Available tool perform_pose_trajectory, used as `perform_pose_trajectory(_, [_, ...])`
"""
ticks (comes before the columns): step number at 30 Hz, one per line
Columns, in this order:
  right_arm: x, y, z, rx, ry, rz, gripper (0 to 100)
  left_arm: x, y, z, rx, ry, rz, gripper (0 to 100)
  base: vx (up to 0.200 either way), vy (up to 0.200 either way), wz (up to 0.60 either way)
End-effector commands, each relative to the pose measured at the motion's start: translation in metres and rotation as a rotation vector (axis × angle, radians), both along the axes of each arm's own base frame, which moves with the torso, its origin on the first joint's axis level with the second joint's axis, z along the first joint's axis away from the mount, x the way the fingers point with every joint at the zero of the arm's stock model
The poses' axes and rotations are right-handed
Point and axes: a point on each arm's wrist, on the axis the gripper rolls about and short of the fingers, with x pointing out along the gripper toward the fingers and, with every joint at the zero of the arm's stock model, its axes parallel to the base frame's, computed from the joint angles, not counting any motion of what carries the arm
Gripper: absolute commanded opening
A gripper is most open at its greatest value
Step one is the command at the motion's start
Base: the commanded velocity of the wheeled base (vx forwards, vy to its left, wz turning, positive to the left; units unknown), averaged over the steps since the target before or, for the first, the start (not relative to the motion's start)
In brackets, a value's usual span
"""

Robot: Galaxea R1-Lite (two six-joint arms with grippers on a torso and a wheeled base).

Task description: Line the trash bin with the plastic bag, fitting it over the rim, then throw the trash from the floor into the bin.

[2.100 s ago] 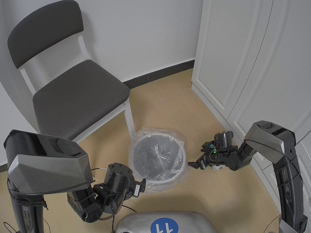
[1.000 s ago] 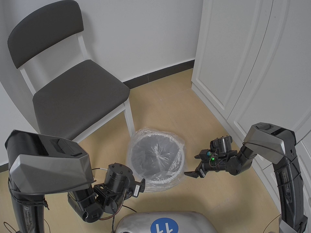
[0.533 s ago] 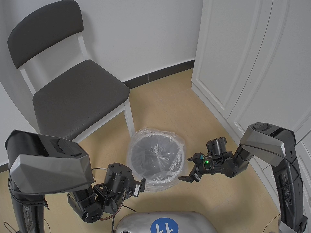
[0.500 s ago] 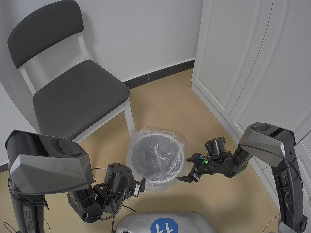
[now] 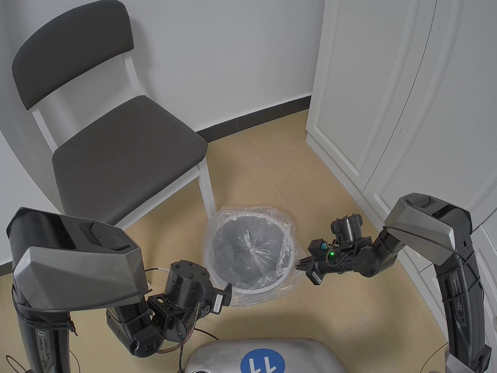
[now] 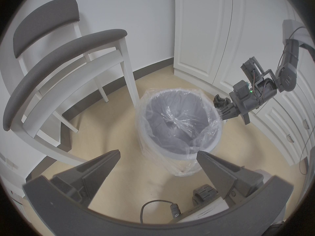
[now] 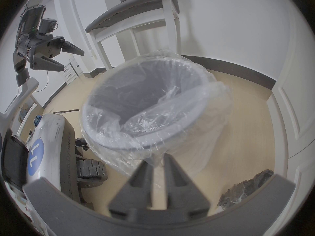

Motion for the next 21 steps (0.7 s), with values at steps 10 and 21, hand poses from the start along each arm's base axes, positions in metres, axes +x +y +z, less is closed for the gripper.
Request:
perform_pose_trajectory(10, [0.032,-0.026,0.002,0.013,-0.02,-0.07,0,0.001,0.001,0.0,-0.008,-0.011,0.006,100,0.0,0.0,0.0])
perform_pose_trajectory(21, [0.069,-0.02,-0.009,0.044,0.008,-0.045,0,0.002,0.001,0.001,0.0,-0.017,0.0,100,0.0,0.0,0.0])
